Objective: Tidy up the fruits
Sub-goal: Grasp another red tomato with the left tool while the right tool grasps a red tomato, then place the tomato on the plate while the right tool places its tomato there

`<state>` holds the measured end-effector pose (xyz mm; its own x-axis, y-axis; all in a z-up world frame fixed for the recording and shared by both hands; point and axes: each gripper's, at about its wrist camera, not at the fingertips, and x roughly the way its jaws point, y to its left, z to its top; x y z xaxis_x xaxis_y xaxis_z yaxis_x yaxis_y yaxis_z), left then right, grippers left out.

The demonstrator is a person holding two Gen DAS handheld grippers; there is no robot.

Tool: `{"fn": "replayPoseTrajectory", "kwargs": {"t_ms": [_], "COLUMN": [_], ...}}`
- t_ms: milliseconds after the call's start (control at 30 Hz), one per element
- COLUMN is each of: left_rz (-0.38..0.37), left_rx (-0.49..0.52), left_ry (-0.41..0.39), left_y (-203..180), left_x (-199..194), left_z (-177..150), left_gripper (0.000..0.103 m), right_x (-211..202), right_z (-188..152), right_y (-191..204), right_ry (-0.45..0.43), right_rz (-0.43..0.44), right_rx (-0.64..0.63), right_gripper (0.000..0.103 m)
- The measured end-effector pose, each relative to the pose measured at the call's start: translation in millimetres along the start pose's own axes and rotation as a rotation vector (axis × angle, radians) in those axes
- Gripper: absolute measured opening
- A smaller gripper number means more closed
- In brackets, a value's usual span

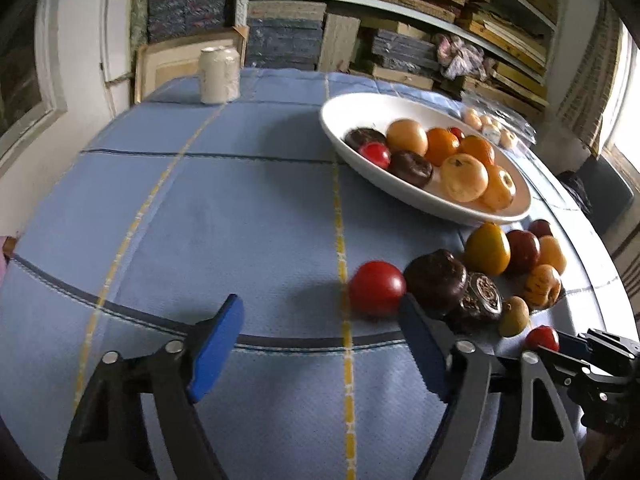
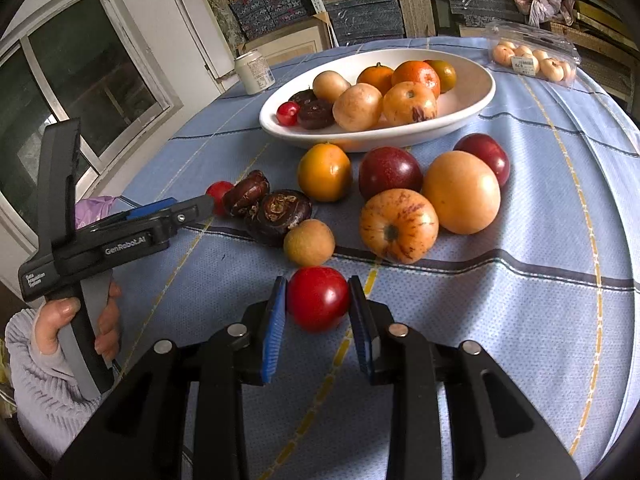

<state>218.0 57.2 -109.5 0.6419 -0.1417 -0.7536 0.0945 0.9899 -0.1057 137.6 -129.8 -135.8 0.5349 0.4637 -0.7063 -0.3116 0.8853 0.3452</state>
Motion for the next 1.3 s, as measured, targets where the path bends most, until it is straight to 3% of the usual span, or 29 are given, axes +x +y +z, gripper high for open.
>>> {"fn": "replayPoseTrajectory", "kwargs": {"t_ms": [167, 267, 500, 700, 867, 967, 1133, 1300], "left_rz": [-0.019, -0.031, -0.072, -0.11, -0.032, 0.034, 0.068, 0.061], "left_rx": [0.058, 0.065, 0.077, 0.054, 0.087, 0.134, 0.159, 0.178], "left_ry": [0.023, 0.023, 0.021, 0.022, -0.043, -0.118, -0.212, -0.276], "left_y": [-14, -15, -17, -16, -23, -35, -45, -56], "left_x": [10, 13, 12, 16, 3, -16, -42, -58], "left_z": [5, 7, 5, 9, 7, 3, 14, 44], "left_gripper": [0.063, 0.051, 0.033, 0.032, 0.032, 0.032, 0.032, 0.032], "right_x": [0, 0, 0, 0, -2, -13, -45, -83], "right_z": [0, 0, 0, -1, -1, 2, 14, 54], "right_y": [0, 0, 0, 0, 0, -3, -9, -14], "right_ry": [0.0, 0.0, -0.001, -0.001, -0.011, -0.059, -0.157, -0.266], "right_rz": [0.0, 0.0, -0.001, -0.004, -0.005, 0.0, 0.015, -0.011], "right_rx": [0.0, 0.0, 0.0, -0.004, 0.0, 0.013, 0.051, 0.043], "right_gripper": [0.03, 0.03, 0.03, 0.03, 0.03, 0.03, 0.03, 0.03]}}
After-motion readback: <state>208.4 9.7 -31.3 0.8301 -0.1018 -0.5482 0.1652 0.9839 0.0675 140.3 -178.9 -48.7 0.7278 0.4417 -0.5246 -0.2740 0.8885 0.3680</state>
